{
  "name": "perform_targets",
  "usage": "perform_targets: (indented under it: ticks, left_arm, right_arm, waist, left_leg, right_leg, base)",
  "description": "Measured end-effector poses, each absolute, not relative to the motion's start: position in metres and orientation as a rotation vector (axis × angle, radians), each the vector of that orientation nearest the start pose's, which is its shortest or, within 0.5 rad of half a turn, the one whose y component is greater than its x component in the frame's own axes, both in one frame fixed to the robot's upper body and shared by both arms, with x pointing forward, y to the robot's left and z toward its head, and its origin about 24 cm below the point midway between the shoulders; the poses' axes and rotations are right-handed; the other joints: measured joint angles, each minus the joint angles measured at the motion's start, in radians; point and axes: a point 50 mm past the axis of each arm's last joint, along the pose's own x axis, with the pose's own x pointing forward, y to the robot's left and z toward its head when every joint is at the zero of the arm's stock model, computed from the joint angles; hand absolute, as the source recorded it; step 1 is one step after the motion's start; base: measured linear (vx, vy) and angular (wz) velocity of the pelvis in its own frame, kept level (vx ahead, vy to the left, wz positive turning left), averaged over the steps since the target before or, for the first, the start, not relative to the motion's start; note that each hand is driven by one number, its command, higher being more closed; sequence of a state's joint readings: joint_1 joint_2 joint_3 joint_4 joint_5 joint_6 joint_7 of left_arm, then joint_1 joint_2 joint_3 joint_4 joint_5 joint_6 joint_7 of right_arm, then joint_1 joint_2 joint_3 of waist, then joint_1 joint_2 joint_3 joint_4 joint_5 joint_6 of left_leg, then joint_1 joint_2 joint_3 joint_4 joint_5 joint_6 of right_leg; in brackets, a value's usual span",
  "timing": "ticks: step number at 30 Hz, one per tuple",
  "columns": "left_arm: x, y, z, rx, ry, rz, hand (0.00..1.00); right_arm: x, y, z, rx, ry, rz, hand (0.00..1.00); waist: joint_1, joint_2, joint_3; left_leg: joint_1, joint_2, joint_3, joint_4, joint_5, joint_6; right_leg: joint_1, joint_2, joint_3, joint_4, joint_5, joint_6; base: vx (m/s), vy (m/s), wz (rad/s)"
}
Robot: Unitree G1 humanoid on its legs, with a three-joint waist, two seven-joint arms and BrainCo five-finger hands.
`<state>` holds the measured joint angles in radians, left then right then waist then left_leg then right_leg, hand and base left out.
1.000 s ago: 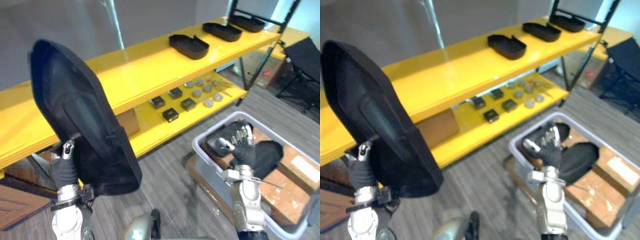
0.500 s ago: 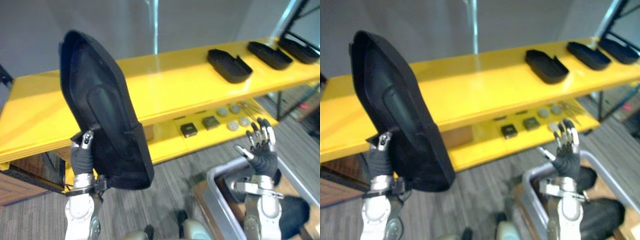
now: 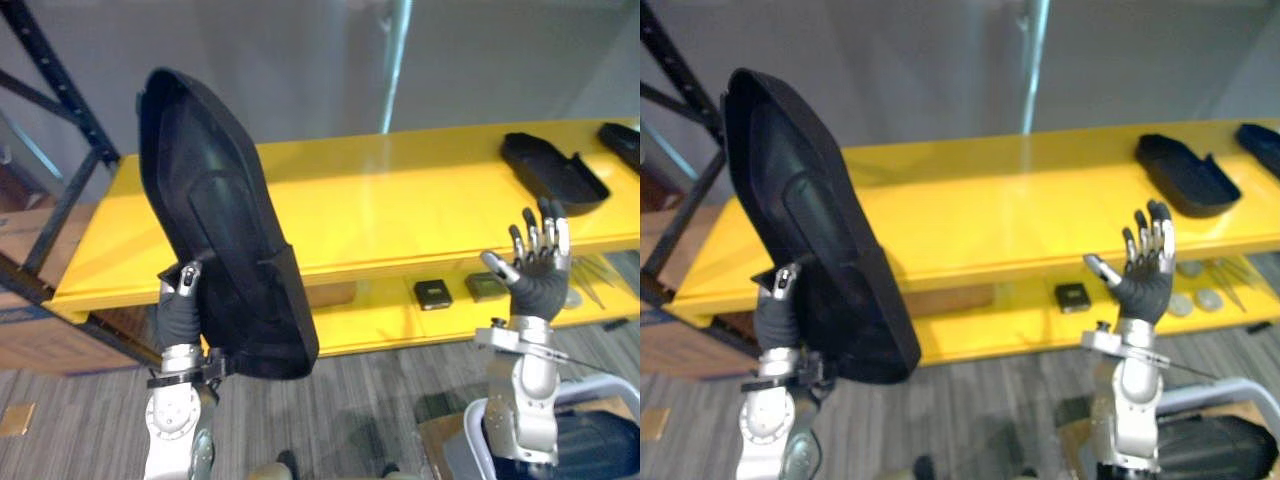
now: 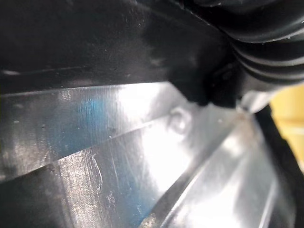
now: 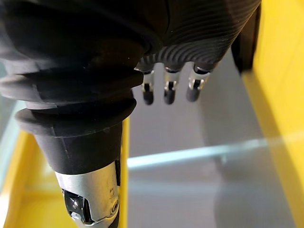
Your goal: Walk over and take plastic housings, then place them on the shelf
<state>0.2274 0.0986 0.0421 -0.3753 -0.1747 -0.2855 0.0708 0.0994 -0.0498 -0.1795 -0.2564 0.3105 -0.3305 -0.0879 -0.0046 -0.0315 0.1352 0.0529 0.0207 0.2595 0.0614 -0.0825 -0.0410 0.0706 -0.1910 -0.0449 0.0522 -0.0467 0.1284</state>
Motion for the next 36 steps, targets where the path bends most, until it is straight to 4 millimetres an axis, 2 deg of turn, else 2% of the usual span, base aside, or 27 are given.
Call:
perform_targets:
  ticks: [4, 6, 10, 13, 15, 17, 18, 19, 20, 21, 22, 24, 26, 28, 29, 34, 36]
  left_arm:
    - [0.197, 0.192, 0.115, -0.019, -0.476, 0.141, 1.0]
    - [0.197, 0.191, 0.116, -0.02, -0.482, 0.14, 1.0]
    - [0.2, 0.19, 0.118, -0.035, -0.495, 0.151, 1.0]
    - [0.202, 0.192, 0.114, -0.043, -0.47, 0.185, 1.0]
    - [0.203, 0.195, 0.108, -0.04, -0.432, 0.198, 1.0]
    - [0.202, 0.197, 0.107, -0.03, -0.429, 0.203, 1.0]
    - [0.202, 0.197, 0.108, -0.025, -0.43, 0.201, 1.0]
    - [0.202, 0.197, 0.109, -0.022, -0.434, 0.199, 1.0]
    - [0.202, 0.197, 0.11, -0.021, -0.436, 0.198, 1.0]
    - [0.202, 0.197, 0.108, -0.024, -0.42, 0.202, 1.0]
    - [0.202, 0.197, 0.107, -0.024, -0.41, 0.206, 1.0]
    - [0.204, 0.198, 0.108, -0.024, -0.397, 0.221, 1.0]
    - [0.207, 0.197, 0.111, -0.019, -0.39, 0.218, 1.0]
    - [0.21, 0.198, 0.113, -0.004, -0.377, 0.214, 1.0]
    - [0.212, 0.198, 0.113, -0.005, -0.373, 0.216, 1.0]
    - [0.223, 0.184, 0.115, -0.052, -0.345, 0.21, 1.0]
    - [0.231, 0.179, 0.108, -0.072, -0.289, 0.236, 1.0]
  right_arm:
    - [0.206, -0.203, 0.095, 0.23, -0.448, -0.263, 0.0]
    - [0.203, -0.203, 0.092, 0.206, -0.431, -0.255, 0.0]
    - [0.201, -0.206, 0.091, 0.169, -0.423, -0.253, 0.0]
    - [0.198, -0.209, 0.089, 0.144, -0.413, -0.229, 0.0]
    - [0.196, -0.217, 0.09, 0.102, -0.414, -0.219, 0.0]
    - [0.197, -0.218, 0.093, 0.096, -0.429, -0.211, 0.0]
    - [0.2, -0.218, 0.097, 0.086, -0.446, -0.189, 0.0]
    - [0.204, -0.217, 0.101, 0.075, -0.464, -0.168, 0.0]
    - [0.207, -0.215, 0.105, 0.068, -0.477, -0.149, 0.0]
    - [0.21, -0.21, 0.105, 0.071, -0.474, -0.121, 0.0]
    - [0.21, -0.207, 0.106, 0.074, -0.474, -0.106, 0.0]
    - [0.21, -0.196, 0.107, 0.092, -0.479, -0.061, 0.0]
    - [0.206, -0.184, 0.11, 0.158, -0.488, -0.022, 0.0]
    - [0.204, -0.178, 0.11, 0.192, -0.484, -0.008, 0.0]
    - [0.205, -0.176, 0.109, 0.197, -0.478, -0.003, 0.0]
    - [0.198, -0.174, 0.1, 0.202, -0.424, 0.004, 0.0]
    - [0.198, -0.172, 0.101, 0.2, -0.418, 0.016, 0.0]
  waist:
    - [-0.038, 0.006, -0.012]
    - [-0.04, 0.016, -0.018]
    - [-0.062, 0.026, -0.014]
    - [-0.064, 0.04, 0.012]
    - [-0.062, 0.066, 0.029]
    - [-0.059, 0.069, 0.028]
    - [-0.059, 0.069, 0.028]
    - [-0.059, 0.078, 0.032]
    - [-0.056, 0.095, 0.037]
    - [-0.045, 0.103, 0.04]
    - [-0.039, 0.104, 0.039]
    - [-0.043, 0.088, 0.038]
    - [-0.042, 0.061, 0.031]
    - [-0.038, 0.049, 0.022]
    - [-0.037, 0.048, 0.021]
    - [-0.043, 0.067, -0.006]
    - [-0.053, 0.079, -0.028]
  left_leg:
    - [0.018, 0.011, 0.08, 0.004, -0.017, 0.0]
    - [0.018, 0.023, 0.101, 0.005, -0.019, -0.003]
    - [0.009, 0.065, 0.108, 0.077, -0.057, -0.012]
    - [-0.054, 0.14, 0.071, 0.349, -0.094, 0.018]
    - [-0.131, 0.171, -0.028, 0.547, -0.104, 0.032]
    - [-0.132, 0.123, -0.078, 0.472, -0.125, 0.029]
    - [-0.134, 0.068, -0.126, 0.367, -0.126, 0.025]
    - [-0.12, 0.037, -0.177, 0.254, -0.114, 0.005]
    - [-0.102, 0.038, -0.201, 0.172, -0.107, -0.007]
    - [-0.072, 0.037, -0.191, 0.155, -0.066, -0.027]
    - [-0.061, 0.034, -0.176, 0.158, -0.065, -0.026]
    - [-0.045, 0.026, -0.131, 0.17, -0.067, -0.007]
    - [-0.029, 0.02, -0.091, 0.172, -0.074, 0.004]
    - [-0.012, 0.021, -0.067, 0.162, -0.075, 0.005]
    - [-0.001, 0.021, -0.058, 0.152, -0.075, 0.005]
    - [0.014, 0.027, -0.055, 0.112, -0.073, 0.003]
    - [0.017, 0.031, -0.056, 0.1, -0.071, 0.0]
  right_leg:
    - [-0.008, 0.009, 0.019, -0.05, 0.046, 0.015]
    - [-0.014, 0.024, 0.018, -0.071, 0.07, 0.009]
    - [0.005, 0.053, 0.014, -0.084, 0.069, 0.001]
    - [0.038, 0.082, 0.021, -0.038, 0.014, -0.034]
    - [0.058, 0.106, 0.071, -0.01, -0.018, -0.071]
    - [0.052, 0.09, 0.101, -0.005, -0.02, -0.071]
    - [0.036, 0.068, 0.13, 0.002, -0.021, -0.07]
    - [0.017, 0.065, 0.158, 0.009, -0.027, -0.062]
    - [0.011, 0.075, 0.179, 0.018, -0.031, -0.054]
    - [0.007, 0.08, 0.215, 0.033, -0.037, -0.043]
    - [0.009, 0.077, 0.22, 0.033, -0.037, -0.042]
    - [0.019, 0.05, 0.222, 0.036, -0.04, -0.026]
    - [0.016, 0.033, 0.217, 0.038, -0.031, -0.011]
    - [0.015, 0.028, 0.177, 0.035, -0.014, 0.014]
    - [0.016, 0.028, 0.173, 0.032, -0.014, 0.015]
    - [0.021, 0.033, 0.128, 0.013, -0.012, 0.017]
    - [0.021, 0.036, 0.124, 0.007, -0.012, 0.017]
  base:
    - [0.04, 0.038, -0.59]
    - [0.04, -0.036, -0.41]
    - [0.01, -0.073, -0.17]
    - [-0.02, -0.118, -0.21]
    - [0.0, -0.029, -0.37]
    - [0.02, 0.04, -0.46]
    - [0.0, 0.078, -0.65]
    - [-0.02, 0.127, -0.81]
    - [0.0, 0.168, -1.06]
    - [0.02, 0.151, -1.0]
    - [0.08, 0.156, -1.01]
    - [0.09, 0.134, -0.54]
    - [0.16, 0.13, -0.37]
    - [0.17, 0.043, -0.32]
    - [0.12, -0.003, -0.18]
    - [0.09, -0.029, -0.03]
    - [0.04, -0.036, -0.02]
